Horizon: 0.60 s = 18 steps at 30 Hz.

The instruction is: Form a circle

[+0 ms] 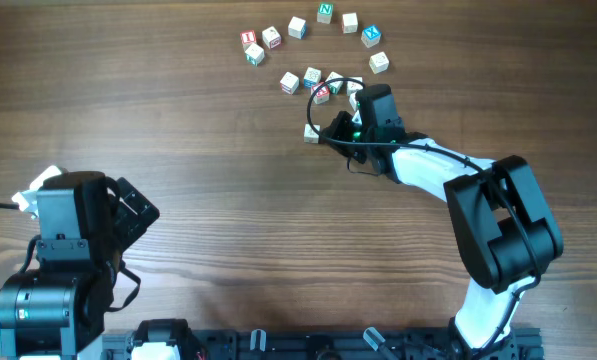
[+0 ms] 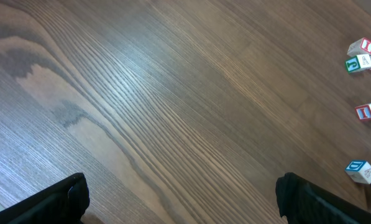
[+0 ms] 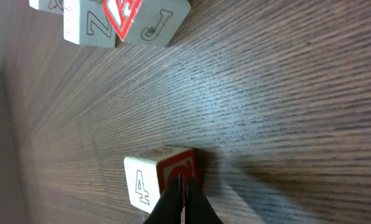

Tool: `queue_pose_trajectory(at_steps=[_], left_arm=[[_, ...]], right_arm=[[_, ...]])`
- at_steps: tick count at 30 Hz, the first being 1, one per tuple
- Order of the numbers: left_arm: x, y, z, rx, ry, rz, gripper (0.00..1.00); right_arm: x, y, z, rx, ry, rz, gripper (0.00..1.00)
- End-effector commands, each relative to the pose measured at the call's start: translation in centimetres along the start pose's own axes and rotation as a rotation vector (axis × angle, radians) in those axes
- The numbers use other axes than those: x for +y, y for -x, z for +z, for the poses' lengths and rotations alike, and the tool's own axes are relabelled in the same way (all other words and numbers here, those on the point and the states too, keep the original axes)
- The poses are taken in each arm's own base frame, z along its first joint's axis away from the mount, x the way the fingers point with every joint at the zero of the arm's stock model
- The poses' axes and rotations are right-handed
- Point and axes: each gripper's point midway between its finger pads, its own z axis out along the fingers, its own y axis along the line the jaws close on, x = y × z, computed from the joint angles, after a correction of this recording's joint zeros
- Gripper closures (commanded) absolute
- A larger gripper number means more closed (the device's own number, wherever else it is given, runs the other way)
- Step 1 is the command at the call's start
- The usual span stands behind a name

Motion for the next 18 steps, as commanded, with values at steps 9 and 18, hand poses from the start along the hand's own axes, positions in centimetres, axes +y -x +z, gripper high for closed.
queue_pose_trajectory(at_steps=[9, 18], left_arm=[[0.25, 0.15, 0.14, -0.008, 0.014, -0.014, 0.00], [0.16, 0.26, 0.14, -0.012, 0.011, -0.016, 0.00]], right_arm=[[-0.71, 0.28, 0.50, -0.031, -0.026, -0.022, 0.95], [-0.55, 0.56, 0.90, -0.043, -0.009, -0.012, 0.96]])
